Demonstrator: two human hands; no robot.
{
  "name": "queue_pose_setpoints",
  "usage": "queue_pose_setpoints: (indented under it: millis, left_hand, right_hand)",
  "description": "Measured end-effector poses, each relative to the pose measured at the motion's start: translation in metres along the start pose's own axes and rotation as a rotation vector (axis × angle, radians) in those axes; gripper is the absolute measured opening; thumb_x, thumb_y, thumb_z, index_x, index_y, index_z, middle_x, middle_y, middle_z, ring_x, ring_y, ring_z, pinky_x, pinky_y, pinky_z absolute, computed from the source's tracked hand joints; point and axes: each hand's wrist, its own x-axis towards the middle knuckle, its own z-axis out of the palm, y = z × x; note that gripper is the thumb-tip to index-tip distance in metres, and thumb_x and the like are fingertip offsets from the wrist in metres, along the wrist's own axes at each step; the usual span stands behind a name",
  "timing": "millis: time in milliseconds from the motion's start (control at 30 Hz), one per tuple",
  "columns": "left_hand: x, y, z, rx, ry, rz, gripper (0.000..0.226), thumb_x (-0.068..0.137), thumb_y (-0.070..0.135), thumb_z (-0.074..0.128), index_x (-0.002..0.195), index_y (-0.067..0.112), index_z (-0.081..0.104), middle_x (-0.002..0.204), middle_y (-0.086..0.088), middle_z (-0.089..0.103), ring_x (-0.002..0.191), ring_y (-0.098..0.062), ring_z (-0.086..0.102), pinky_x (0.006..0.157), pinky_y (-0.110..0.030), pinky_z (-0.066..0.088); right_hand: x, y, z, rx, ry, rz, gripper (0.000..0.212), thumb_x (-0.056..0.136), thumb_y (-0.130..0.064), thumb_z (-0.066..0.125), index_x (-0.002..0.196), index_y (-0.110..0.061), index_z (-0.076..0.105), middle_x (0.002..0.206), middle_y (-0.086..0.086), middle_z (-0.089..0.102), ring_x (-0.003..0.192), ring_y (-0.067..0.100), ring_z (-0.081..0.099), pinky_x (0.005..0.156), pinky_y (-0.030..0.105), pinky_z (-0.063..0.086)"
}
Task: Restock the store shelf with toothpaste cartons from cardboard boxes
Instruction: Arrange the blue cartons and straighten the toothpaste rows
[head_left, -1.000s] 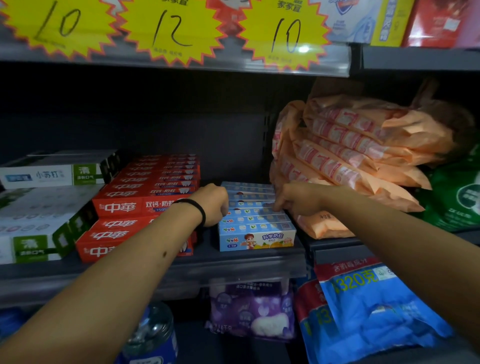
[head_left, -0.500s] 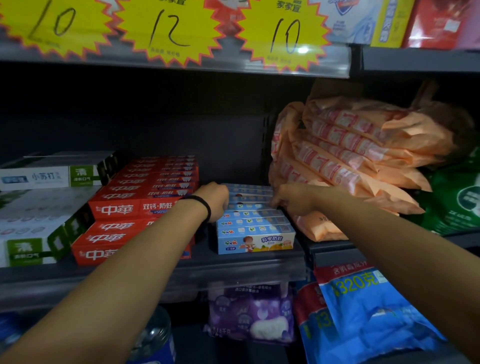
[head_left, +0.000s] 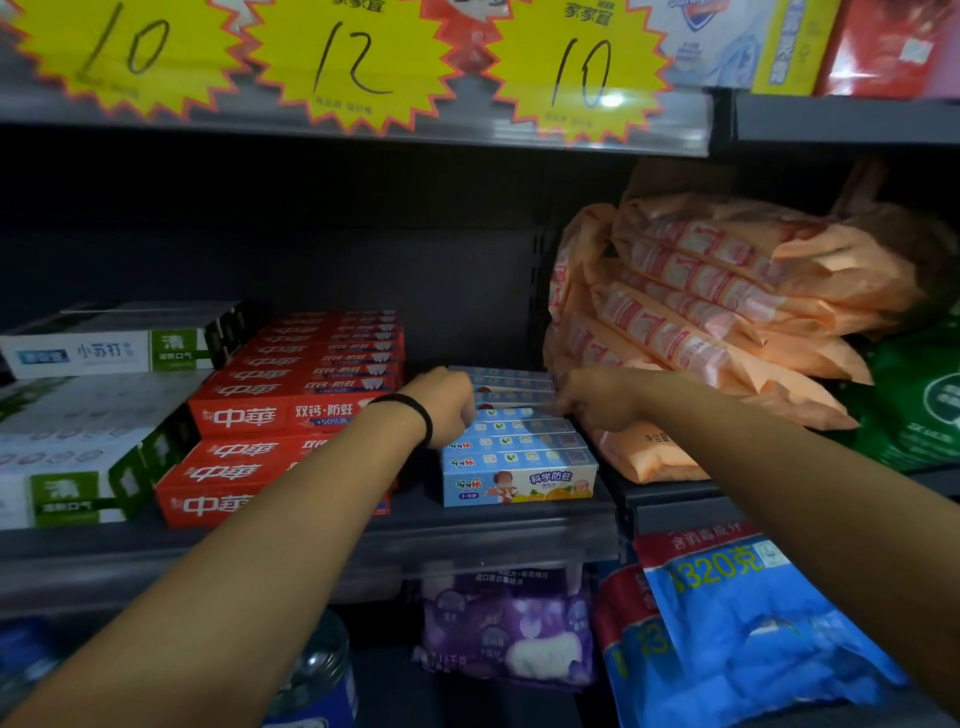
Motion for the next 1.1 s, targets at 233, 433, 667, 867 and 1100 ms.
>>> queue_pose_setpoints:
  millis: [233, 433, 667, 867, 1100]
  left_hand:
    - [0.007, -0.006, -0.015, 0.069, 0.051, -0.033, 0.03, 0.086, 0.001, 0.055, 0.11, 0.009, 0.07, 0.114, -0.009, 0.066, 0.102, -0.023, 0.062, 0.089, -0.033, 0.051]
    - [0.021, -0.004, -0.02, 0.174, -0.022, -0.073, 0.033, 0.089, 0.002, 0.053, 0.119, 0.01, 0.063, 0.122, -0.011, 0.059, 0.107, -0.026, 0.059, 0.084, -0.029, 0.048]
    - [0.04, -0.008, -0.013, 0.214, -0.07, -0.105, 0.034, 0.09, 0.003, 0.054, 0.123, 0.007, 0.06, 0.125, -0.011, 0.058, 0.109, -0.026, 0.059, 0.088, -0.031, 0.05]
    - [0.046, -0.008, -0.016, 0.199, -0.062, -0.085, 0.021, 0.088, 0.004, 0.057, 0.106, 0.004, 0.066, 0.114, -0.012, 0.064, 0.101, -0.026, 0.062, 0.085, -0.032, 0.051]
    - [0.044, -0.013, -0.013, 0.175, -0.077, -0.078, 0.015, 0.089, 0.01, 0.059, 0.1, 0.005, 0.068, 0.108, -0.01, 0.066, 0.096, -0.025, 0.063, 0.086, -0.035, 0.053]
  right_hand:
    - [0.006, 0.001, -0.007, 0.042, 0.074, 0.061, 0.042, 0.082, 0.003, 0.045, 0.105, -0.02, 0.071, 0.112, 0.001, 0.065, 0.1, 0.022, 0.06, 0.09, 0.04, 0.051]
    - [0.022, 0.001, -0.007, 0.096, 0.07, 0.077, 0.029, 0.089, -0.007, 0.054, 0.109, -0.022, 0.069, 0.11, -0.002, 0.066, 0.101, 0.018, 0.061, 0.093, 0.039, 0.05]
    - [0.038, 0.008, 0.001, 0.084, 0.083, 0.129, 0.028, 0.089, -0.008, 0.056, 0.113, -0.019, 0.066, 0.119, 0.001, 0.061, 0.107, 0.021, 0.058, 0.093, 0.032, 0.047]
    - [0.039, 0.005, -0.005, 0.039, 0.105, 0.059, 0.026, 0.09, -0.004, 0.053, 0.108, -0.009, 0.071, 0.112, 0.003, 0.067, 0.104, 0.02, 0.059, 0.091, 0.03, 0.046]
    - [0.035, 0.003, -0.006, 0.081, 0.113, 0.053, 0.031, 0.09, -0.002, 0.054, 0.113, -0.012, 0.071, 0.116, -0.002, 0.066, 0.108, 0.015, 0.058, 0.088, 0.019, 0.042]
